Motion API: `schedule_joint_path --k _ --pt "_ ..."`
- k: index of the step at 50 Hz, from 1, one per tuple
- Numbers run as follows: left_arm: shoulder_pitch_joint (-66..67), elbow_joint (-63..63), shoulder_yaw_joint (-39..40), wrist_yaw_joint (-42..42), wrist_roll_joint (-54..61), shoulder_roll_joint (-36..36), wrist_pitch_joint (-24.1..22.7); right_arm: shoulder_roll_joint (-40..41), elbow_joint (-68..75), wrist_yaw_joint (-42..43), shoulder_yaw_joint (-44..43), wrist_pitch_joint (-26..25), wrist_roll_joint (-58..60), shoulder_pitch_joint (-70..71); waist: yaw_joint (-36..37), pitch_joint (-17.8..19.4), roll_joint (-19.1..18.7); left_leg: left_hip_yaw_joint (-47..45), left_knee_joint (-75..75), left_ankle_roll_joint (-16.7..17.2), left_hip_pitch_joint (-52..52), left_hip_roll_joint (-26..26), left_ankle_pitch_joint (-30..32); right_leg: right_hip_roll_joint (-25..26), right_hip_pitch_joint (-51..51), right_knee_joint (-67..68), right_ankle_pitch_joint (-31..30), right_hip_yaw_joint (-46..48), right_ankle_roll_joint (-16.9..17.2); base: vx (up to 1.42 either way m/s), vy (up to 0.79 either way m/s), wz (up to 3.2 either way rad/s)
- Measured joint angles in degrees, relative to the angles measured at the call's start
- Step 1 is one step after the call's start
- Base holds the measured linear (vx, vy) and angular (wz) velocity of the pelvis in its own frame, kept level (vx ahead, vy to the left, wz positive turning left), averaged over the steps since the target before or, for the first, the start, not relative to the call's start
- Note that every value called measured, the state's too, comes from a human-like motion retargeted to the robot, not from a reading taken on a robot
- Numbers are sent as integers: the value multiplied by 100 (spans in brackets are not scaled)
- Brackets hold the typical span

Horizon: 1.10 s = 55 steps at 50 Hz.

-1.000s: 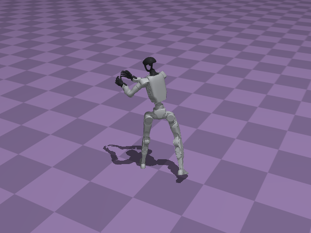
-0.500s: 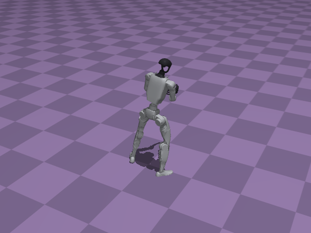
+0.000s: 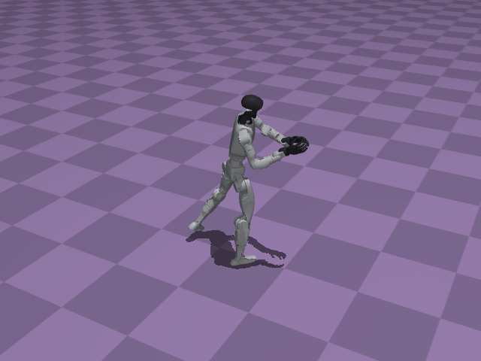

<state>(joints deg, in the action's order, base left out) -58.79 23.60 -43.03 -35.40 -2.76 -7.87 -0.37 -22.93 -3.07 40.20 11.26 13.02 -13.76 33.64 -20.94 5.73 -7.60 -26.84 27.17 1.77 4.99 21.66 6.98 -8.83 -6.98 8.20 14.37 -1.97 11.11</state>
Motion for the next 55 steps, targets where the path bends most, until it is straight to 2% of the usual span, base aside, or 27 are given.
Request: schedule_joint_path --k 6,12,15,18,20,25,31,36,42,51,55 --pt "-1744 -476 -147 0 -361 -181 19 -927 -771 217 -722 45 510 820 -464 -115 -150 1008 314 217 -48 -207 510 258 55 -346 -220 -772 21 8 -5 -121" --pt "-3442 -883 -240 -50 -656 -10 84 -2230 -1544 693 -1360 -131 1412 1657 -646 -172 -361 2221 508 503 -135 -694 1087 384 116 -661 -391 -1438 94 9 -2 -105" --pt "-4157 -1024 -139 -134 -567 384 8 -3065 -1971 932 -1650 -326 1941 1972 -561 -261 -538 2897 463 774 -124 -1029 1404 404 110 -772 -473 -1720 191 10 1 -92" --pt "-4810 -1276 -82 -75 -777 256 -113 -3530 -2511 1007 -1965 -456 2553 2230 -723 -300 -618 3572 313 1176 -16 -1350 1670 447 80 -838 -489 -2018 188 9 2 -87" --pt "-5237 -1498 -35 -54 -880 221 -219 -3910 -2917 979 -2117 -516 2932 2439 -813 -269 -673 3919 189 1321 83 -1631 1834 354 85 -885 -479 -2183 262 11 13 -70" --pt "-5782 -2197 241 -201 -1115 296 -510 -5006 -3913 686 -2492 -362 3553 2703 -977 -270 -841 4305 -160 1323 470 -2184 2144 100 268 -973 -331 -2460 388 19 17 -54" --pt "-6035 -2570 286 -789 -1723 263 -246 -6150 -4202 814 -2673 -487 4026 2717 -1159 29 -1153 4539 31 1323 644 -2385 2246 176 507 -1111 -278 -2667 387 12 12 -40" --pt "-5988 -2380 179 -796 -1447 228 -267 -6624 -4066 684 -2541 -511 3880 2575 -1125 151 -1247 4622 112 1323 732 -2401 2278 295 571 -1181 -309 -2830 388 1 -2 -37" --pt "-5983 -2234 12 -764 -1382 83 -383 -6875 -3947 677 -2548 -444 3773 2273 -1082 101 -1327 4671 53 1323 827 -2357 2250 361 654 -1281 -343 -2832 389 0 -1 -4" --pt "-6063 -2340 -111 -898 -1458 18 -479 -6975 -4111 891 -2628 -523 4066 2160 -944 78 -1104 4659 -64 1323 900 -2347 2127 279 686 -1219 -267 -2697 389 -1 0 7" --pt "-6267 -2298 -150 -979 -1586 -29 -484 -6948 -4056 1004 -2638 -624 4292 2323 -886 203 -986 4525 6 1323 838 -2326 2006 239 655 -1128 -203 -2576 389 -9 3 26"
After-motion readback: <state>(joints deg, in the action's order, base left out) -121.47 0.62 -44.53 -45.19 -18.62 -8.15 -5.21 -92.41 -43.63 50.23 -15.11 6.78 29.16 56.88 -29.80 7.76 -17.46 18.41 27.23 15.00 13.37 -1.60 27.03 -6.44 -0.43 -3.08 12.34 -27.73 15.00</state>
